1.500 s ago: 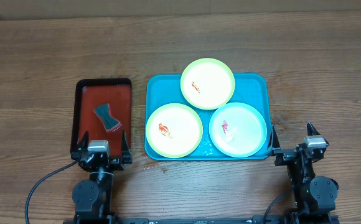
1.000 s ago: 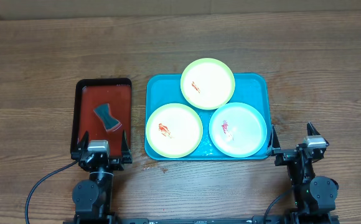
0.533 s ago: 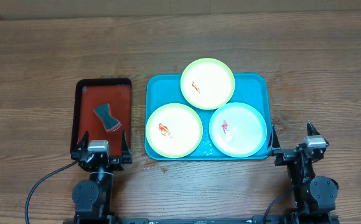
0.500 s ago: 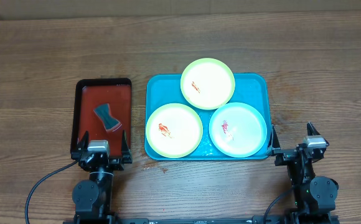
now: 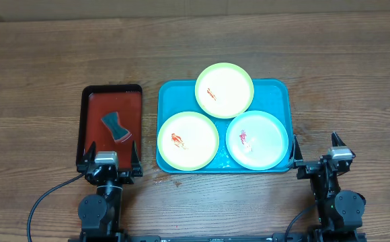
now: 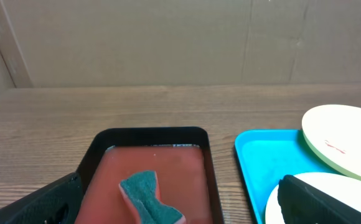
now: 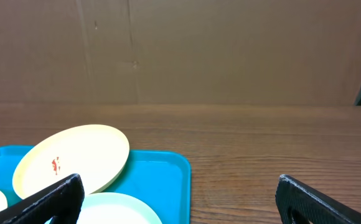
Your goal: Clean dirty plates on tray and stack at the side
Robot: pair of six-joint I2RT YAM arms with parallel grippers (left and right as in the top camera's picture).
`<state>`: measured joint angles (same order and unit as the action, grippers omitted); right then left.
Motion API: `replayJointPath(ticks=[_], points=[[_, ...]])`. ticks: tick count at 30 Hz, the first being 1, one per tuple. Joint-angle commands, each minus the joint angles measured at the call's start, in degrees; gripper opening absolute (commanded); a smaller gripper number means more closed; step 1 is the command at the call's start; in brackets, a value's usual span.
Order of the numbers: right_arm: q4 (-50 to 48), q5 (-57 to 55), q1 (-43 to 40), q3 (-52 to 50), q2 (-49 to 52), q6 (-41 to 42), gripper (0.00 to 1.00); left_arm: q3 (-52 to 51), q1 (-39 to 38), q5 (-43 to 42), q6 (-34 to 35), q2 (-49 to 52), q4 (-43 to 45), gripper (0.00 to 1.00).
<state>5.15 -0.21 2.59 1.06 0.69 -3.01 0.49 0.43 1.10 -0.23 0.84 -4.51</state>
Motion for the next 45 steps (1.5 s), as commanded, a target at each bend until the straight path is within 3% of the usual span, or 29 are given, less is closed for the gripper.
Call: replayJointPath(ticks=[1,14,20,23,26,29,34,38,42,45], points=[[-0.3,0.3,-0.4,-0.6,-0.5,0.0,1.00,-0.2,0.3,0.3,-1.1,-0.6,0.2,1.00],[-0.3,0.3,-0.4,-0.6,-0.5,0.0,1.00,-0.2,0.3,2.3,-2.6,-0.6,0.5,1.00],[-0.3,0.3,-0.4,-0.6,-0.5,0.0,1.00,-0.2,0.3,-12.2,8.4,-0.6,4.0,1.00],[-0.3,0.3,-0.4,-0.6,-0.5,0.0,1.00,-0.2,0.3,-10.0,8.0,-0.6,3.5,1.00],[-0.3,0.3,-0.4,-0.6,-0.5,0.0,1.00,-0.2,0.3,-16.9,13.7,-0.6,11.0,1.00],[-0.3,0.3,-0.4,-0.6,-0.5,0.0,1.00,-0.2,0.3,-24.1,13.3,-0.6,21.2,1.00],[-0.3,0.3,-0.4,-0.6,-0.5,0.0,1.00,1.3,0.3,-18.2,8.9,-0.6,31.6,1.00],[-0.3,0.3,-0.4,-0.6,-0.5,0.0,1.00,7.9,0.3,-15.2,4.7,1.0,26.8,1.00],[-0.3,0.3,-0.4,-0.6,-0.5,0.0,1.00,19.8,0.3,-11.4,5.2,9.2,8.2,1.00],[-0.3,0.3,-0.4,-0.6,-0.5,0.0,1.00,29.7,0.3,-8.5,6.6,21.4,-6.6,1.00]])
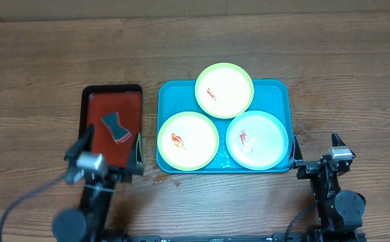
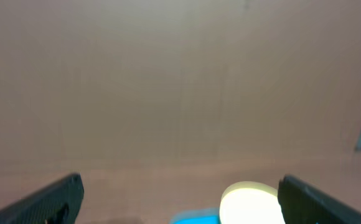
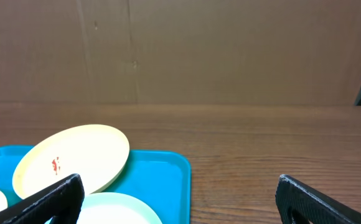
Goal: Clean dirty plates on tray and stack at the side
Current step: 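Move the left gripper down to the sponge in the black tray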
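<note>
Three dirty plates lie on the blue tray: a yellow-green one at the back, another front left, a pale mint one front right, each with a red smear. A green-and-red sponge lies in the dark tray of red liquid. My left gripper stands open over that tray's near end, raised and tilted; its wrist view is blurred and shows only the back plate. My right gripper rests open at the blue tray's right corner, nothing between its fingers.
Wooden table all round, with a cardboard wall behind it. Bare wood lies to the right of the blue tray and left of the dark tray.
My left arm has lifted and tipped upward, shifting slightly left; its camera now looks at the wall instead of the sponge tray. Right arm and plates are unchanged.
</note>
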Robot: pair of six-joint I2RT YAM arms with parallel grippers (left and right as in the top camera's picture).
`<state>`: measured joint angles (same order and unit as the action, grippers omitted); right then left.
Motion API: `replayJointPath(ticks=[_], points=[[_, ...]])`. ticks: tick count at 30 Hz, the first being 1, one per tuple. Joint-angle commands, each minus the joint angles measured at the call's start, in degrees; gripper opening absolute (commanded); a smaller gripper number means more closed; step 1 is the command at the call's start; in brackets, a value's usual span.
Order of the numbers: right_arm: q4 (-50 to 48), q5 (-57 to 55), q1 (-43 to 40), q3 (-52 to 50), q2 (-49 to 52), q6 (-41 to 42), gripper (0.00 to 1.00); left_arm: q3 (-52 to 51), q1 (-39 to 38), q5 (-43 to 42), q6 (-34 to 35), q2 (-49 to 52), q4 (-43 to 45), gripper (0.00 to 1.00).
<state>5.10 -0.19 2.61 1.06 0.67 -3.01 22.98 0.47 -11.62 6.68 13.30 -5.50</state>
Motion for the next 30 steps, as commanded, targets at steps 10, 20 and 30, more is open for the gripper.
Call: replayJointPath(ticks=[10,20,30], points=[[-0.3,0.3,-0.4,-0.6,-0.5,0.0,1.00,33.9,0.3,-2.5,-4.3,46.7,-23.0,1.00],[-0.3,0.2,-0.4,-0.6,-0.5,0.0,1.00,42.2,3.3,11.6,10.3,62.8,-37.8,1.00],[-0.3,0.2,-0.4,-0.6,-0.5,0.0,1.00,42.0,4.1,23.8,26.7,74.6,-46.5,1.00]])
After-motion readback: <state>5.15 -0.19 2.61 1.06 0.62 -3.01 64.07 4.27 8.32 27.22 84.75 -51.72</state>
